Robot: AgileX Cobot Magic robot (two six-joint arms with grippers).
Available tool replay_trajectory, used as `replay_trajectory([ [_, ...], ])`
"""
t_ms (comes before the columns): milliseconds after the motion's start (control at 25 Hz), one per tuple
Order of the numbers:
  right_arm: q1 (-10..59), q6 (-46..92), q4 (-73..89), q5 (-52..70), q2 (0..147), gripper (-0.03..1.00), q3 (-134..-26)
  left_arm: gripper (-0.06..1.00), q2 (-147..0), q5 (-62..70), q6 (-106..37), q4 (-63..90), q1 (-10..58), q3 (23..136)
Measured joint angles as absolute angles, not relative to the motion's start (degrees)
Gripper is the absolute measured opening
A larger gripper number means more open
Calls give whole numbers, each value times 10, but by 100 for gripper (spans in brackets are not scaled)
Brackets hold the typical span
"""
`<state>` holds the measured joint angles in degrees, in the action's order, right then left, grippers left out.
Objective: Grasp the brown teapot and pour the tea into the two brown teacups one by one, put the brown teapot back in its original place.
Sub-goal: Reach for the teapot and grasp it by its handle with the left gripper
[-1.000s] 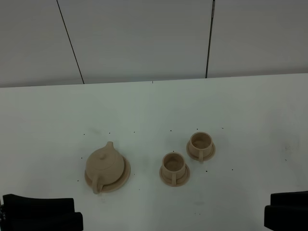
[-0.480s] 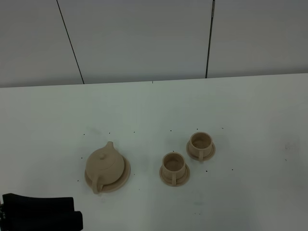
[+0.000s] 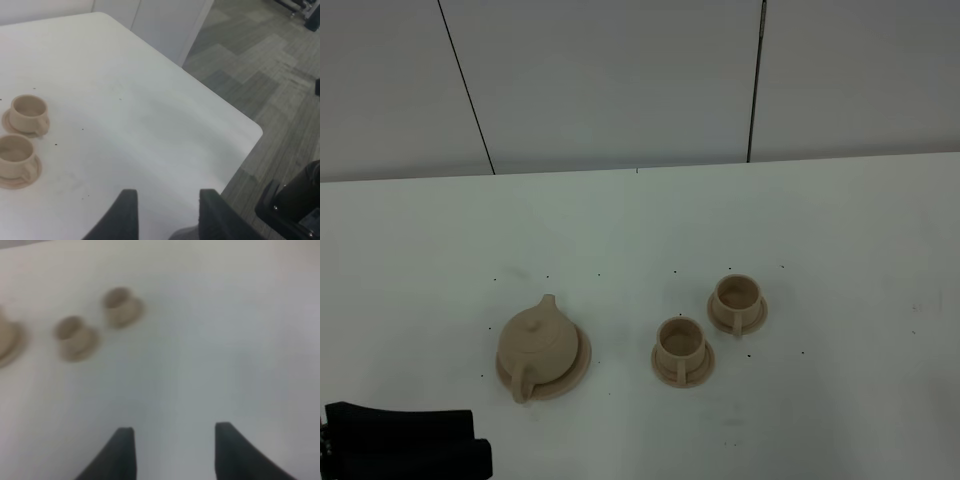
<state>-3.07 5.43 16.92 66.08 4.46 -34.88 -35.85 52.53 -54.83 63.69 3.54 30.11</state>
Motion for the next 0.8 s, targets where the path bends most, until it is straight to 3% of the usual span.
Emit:
replay_trajectory([
  [800,-31,29,121,616,29,36,-277,36,-358,524,-539,637,35,301],
])
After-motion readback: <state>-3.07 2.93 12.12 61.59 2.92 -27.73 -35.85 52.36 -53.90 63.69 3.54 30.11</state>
